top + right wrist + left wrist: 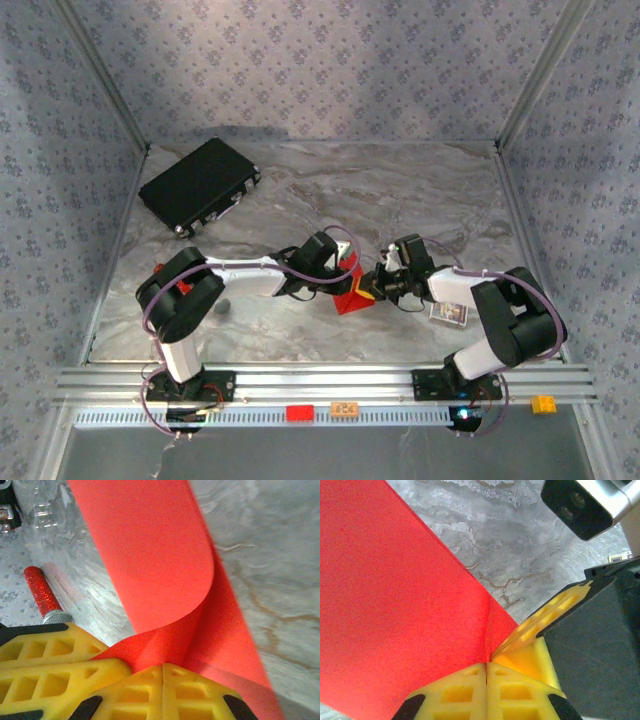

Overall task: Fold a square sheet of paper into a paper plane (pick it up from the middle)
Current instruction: Fold the triangle a second time at the center of the table.

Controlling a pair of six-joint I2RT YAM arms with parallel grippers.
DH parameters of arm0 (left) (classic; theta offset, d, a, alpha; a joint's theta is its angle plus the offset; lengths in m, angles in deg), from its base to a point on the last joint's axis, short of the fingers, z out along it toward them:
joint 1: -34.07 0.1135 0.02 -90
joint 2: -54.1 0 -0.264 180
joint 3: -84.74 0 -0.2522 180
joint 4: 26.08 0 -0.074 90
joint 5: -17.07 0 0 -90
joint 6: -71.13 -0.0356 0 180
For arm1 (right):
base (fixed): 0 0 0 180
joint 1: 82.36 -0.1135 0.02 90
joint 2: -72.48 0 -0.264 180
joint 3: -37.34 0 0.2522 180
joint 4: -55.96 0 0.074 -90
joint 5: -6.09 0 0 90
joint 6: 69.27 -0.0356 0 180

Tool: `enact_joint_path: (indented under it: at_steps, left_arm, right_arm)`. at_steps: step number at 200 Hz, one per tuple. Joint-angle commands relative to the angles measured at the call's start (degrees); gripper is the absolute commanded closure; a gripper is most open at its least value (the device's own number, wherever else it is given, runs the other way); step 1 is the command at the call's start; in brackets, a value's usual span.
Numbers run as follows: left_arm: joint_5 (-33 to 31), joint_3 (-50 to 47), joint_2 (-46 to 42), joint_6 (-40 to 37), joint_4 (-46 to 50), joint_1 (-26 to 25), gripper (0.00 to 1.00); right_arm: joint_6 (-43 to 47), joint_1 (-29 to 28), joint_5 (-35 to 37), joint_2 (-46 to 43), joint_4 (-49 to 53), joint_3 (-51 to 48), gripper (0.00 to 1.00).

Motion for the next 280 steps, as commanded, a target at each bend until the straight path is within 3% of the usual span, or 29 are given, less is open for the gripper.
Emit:
enact_joint_path:
  at_steps: [1, 75, 128, 280]
  left_arm:
    - [0.2, 1.4, 0.1, -1.2, 1.4, 0.7, 0.99]
    - [0.7, 0.8, -0.5, -1.9, 1.9, 1.5, 1.00]
    - [1.4, 0.7, -0.6, -2.9, 2.8, 2.6, 1.00]
    - [0.4, 0.7, 3.4, -3.5, 1.7, 3.4, 1.00]
  right_arm:
    - [3.6, 0.9, 2.2, -1.7, 6.9, 1.9, 0.92]
    - [5.8, -0.2, 5.8, 1.0, 10.9, 5.0, 0.94]
    - [7.8, -1.1, 13.0, 2.5, 19.1, 6.1, 0.96]
    - [5.1, -1.3, 12.4, 1.1, 18.1, 5.3, 0.97]
